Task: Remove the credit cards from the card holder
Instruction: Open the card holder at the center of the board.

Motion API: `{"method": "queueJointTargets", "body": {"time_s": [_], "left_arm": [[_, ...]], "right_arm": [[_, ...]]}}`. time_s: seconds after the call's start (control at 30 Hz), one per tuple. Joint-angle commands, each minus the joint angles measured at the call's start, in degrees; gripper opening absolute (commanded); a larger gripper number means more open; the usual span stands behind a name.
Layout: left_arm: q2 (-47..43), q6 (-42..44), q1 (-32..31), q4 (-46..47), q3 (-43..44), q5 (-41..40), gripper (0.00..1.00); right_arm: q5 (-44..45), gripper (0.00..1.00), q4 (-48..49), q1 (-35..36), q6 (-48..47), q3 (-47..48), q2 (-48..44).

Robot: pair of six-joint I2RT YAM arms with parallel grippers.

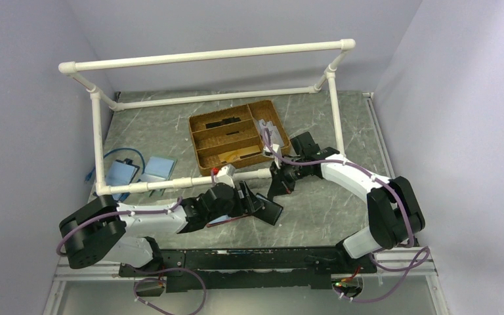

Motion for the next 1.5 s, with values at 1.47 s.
{"method": "queueJointTargets", "body": {"time_s": [1.47], "left_arm": [[-2.78,8.92,1.00,-12.01,1.79,5.98,0.73]], "right_arm": [[23.27,0.00,-7.38,0.24,-12.46,-0.91,-1.72]]}}
